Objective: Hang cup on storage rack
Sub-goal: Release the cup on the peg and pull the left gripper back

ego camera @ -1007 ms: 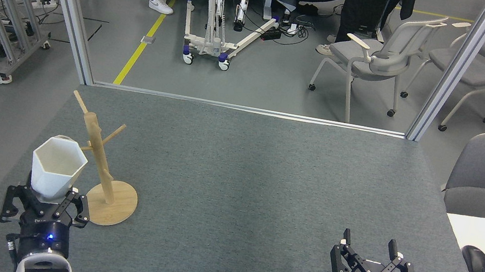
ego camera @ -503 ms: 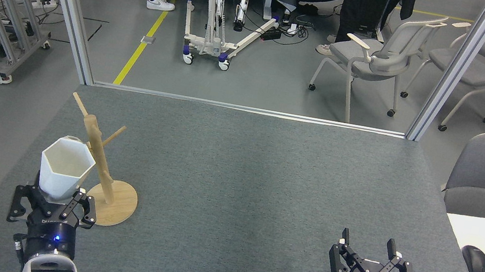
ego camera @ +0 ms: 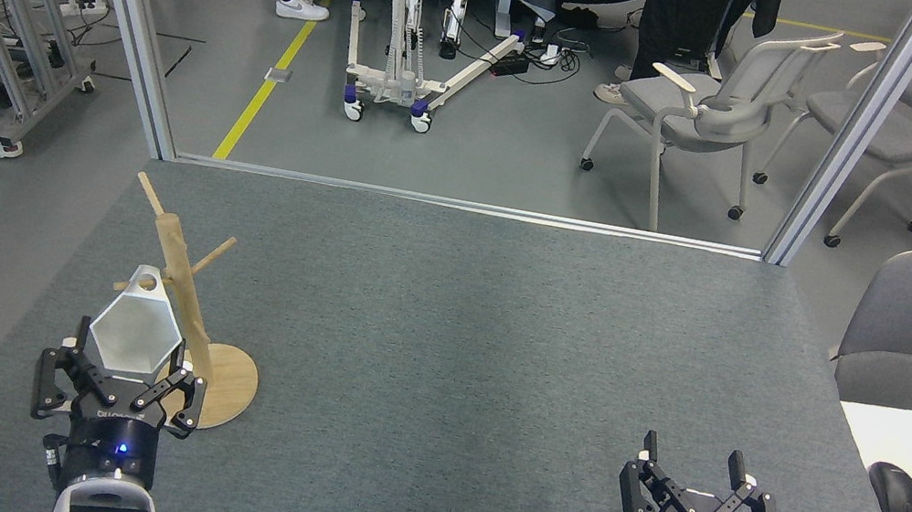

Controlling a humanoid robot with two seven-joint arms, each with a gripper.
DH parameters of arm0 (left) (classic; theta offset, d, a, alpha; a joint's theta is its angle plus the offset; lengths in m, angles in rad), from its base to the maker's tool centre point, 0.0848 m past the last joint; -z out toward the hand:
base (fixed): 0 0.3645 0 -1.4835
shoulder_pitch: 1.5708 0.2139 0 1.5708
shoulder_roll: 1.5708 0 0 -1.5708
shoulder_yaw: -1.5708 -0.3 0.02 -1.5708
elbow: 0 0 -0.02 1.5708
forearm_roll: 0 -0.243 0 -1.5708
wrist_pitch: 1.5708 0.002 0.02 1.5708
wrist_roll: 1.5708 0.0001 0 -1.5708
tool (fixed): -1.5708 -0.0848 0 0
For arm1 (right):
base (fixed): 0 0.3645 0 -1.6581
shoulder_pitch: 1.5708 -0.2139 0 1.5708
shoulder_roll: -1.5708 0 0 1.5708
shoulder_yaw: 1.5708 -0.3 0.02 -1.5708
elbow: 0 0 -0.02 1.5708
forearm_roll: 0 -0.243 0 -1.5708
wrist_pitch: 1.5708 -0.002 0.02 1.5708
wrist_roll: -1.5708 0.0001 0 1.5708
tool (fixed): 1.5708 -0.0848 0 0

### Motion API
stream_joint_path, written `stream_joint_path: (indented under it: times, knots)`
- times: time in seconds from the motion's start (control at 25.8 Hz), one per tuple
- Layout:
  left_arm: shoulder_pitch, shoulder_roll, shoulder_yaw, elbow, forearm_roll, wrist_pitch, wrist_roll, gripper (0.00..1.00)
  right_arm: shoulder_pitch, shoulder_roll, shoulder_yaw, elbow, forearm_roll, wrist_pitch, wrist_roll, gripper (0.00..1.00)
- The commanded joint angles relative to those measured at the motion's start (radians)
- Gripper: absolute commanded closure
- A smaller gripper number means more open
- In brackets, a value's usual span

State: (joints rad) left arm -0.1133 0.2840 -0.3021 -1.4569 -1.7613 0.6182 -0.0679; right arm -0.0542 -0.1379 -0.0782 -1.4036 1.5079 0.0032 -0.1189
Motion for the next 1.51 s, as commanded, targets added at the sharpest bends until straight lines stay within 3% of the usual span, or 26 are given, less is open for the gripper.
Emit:
stream_joint_path:
  times: [0.0,0.7,0.97,1.08,1.2,1.47]
  knots:
    - [0.000,0.000,0.000,0.001,0.000,-0.008,-0.001,0.00,0.002,-0.003,0.000,0.000,0.000,0.000,0.001,0.01]
    - [0.099,-0.037,-0.086,0.072,0.022,-0.035,-0.015,0.00,-0.007,-0.011,-0.006,-0.017,-0.017,0.000,-0.007,0.01]
    - [0.236,-0.078,-0.193,-0.066,0.138,-0.046,-0.004,0.00,-0.003,-0.017,-0.018,-0.015,-0.018,0.000,-0.008,0.01]
    - [0.242,-0.114,-0.232,-0.148,0.184,-0.147,0.003,0.00,-0.004,-0.020,-0.021,-0.017,-0.018,0.001,-0.008,0.01]
    - [0.230,-0.197,-0.232,-0.200,0.247,-0.247,0.023,0.00,-0.006,-0.025,-0.031,-0.020,-0.020,0.001,-0.008,0.01]
    - [0.086,-0.290,-0.187,-0.235,0.267,-0.402,0.046,0.00,-0.003,-0.025,-0.044,-0.040,-0.081,0.001,-0.005,0.01]
